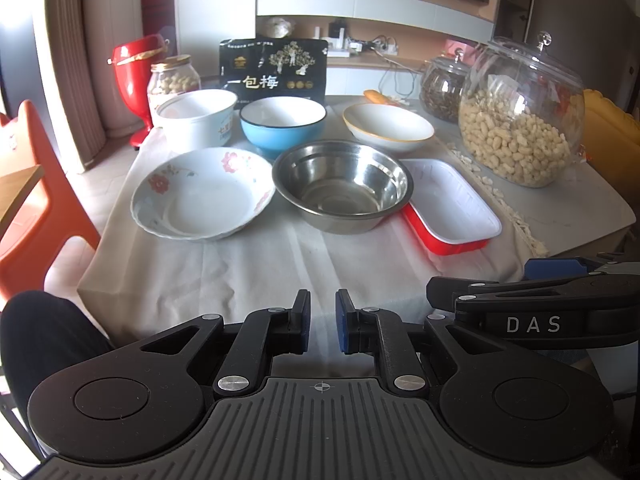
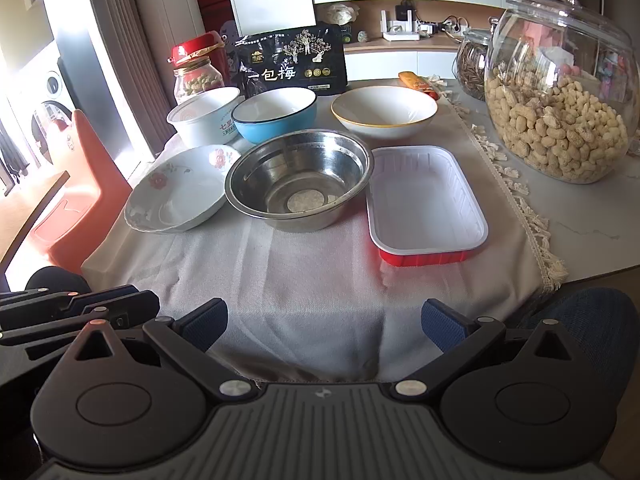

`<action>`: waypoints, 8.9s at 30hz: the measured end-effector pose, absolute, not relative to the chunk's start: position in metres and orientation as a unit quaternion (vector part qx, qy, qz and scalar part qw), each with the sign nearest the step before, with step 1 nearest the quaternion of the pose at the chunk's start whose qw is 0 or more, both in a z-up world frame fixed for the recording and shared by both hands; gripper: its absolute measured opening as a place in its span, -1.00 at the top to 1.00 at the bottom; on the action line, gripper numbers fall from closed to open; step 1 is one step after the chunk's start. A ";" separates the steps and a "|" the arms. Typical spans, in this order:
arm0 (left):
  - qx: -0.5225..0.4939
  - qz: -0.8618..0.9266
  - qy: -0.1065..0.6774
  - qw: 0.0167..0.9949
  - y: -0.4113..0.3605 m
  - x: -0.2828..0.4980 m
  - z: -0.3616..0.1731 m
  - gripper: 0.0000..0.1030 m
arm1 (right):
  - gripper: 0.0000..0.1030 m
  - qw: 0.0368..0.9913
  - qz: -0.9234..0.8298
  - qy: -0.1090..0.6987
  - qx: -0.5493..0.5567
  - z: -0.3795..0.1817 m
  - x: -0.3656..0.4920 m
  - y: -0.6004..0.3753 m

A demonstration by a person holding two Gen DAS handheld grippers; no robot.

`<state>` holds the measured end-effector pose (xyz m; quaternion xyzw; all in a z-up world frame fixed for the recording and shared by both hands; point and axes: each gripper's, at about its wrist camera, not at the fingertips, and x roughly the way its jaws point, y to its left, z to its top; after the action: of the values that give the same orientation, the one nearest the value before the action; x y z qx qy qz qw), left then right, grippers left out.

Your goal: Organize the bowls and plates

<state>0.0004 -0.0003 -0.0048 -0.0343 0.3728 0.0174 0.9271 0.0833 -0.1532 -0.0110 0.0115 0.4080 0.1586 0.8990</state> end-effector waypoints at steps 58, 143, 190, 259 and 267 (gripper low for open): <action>-0.176 -0.220 0.479 0.832 -0.020 0.181 -0.053 0.68 | -1.00 0.924 0.082 0.373 -0.036 -0.035 0.232 -0.242; -0.260 0.055 0.353 0.897 0.227 0.157 -0.043 0.47 | -0.05 0.802 0.355 0.480 0.032 -0.052 0.287 0.005; -0.315 0.094 0.391 0.860 0.266 0.154 -0.082 0.37 | -0.35 0.807 0.319 0.494 0.054 -0.090 0.285 0.028; -0.117 -0.020 0.484 0.867 0.068 0.229 -0.050 0.55 | -0.26 0.804 0.285 0.511 0.105 -0.081 0.297 -0.120; -0.127 -0.027 0.483 0.866 0.073 0.220 -0.050 0.55 | -0.27 0.795 0.295 0.524 0.083 -0.076 0.278 -0.116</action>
<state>0.2200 0.0728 -0.0496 -0.1271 0.4826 -0.0271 0.8662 0.2779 -0.1157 -0.0756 0.0827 0.5239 0.2948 0.7949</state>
